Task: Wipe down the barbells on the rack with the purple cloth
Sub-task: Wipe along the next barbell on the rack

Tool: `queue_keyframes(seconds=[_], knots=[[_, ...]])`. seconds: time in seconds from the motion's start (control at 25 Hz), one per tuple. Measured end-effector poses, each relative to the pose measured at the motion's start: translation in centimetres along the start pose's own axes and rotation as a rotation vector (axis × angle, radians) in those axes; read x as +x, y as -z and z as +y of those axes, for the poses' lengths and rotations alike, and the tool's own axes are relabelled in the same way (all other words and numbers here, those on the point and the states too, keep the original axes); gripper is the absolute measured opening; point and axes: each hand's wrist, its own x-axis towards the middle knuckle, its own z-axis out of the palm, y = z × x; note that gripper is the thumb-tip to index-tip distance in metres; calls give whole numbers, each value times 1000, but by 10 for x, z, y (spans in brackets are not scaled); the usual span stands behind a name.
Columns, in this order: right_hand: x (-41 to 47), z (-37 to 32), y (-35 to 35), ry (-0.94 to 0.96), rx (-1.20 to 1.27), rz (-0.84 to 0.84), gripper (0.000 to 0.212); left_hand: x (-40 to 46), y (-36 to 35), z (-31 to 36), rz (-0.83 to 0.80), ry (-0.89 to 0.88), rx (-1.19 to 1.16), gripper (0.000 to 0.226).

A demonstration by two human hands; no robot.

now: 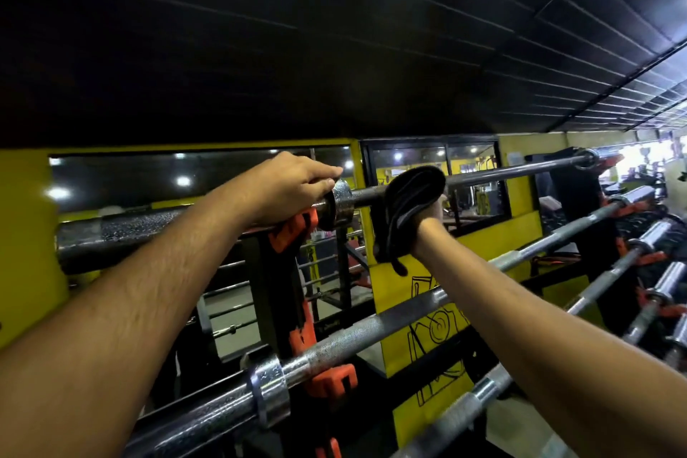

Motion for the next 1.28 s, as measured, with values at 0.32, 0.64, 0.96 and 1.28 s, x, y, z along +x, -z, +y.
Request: queue_keyframes(seconds=[0.32, 0.64, 0.96, 1.28], knots=[[-56, -64, 35, 1042, -800, -112, 46, -35, 37, -23, -84, -36, 86, 39], [-16, -92, -54, 661, -1539, -695, 41, -61, 33, -34, -27, -10, 257, 42], [-42, -64, -29, 974, -1203, -459, 45, -60, 34, -31, -14, 62, 225, 39], [-29, -75, -46, 821, -1440, -486, 41, -61, 35, -25, -10, 118, 253, 39]])
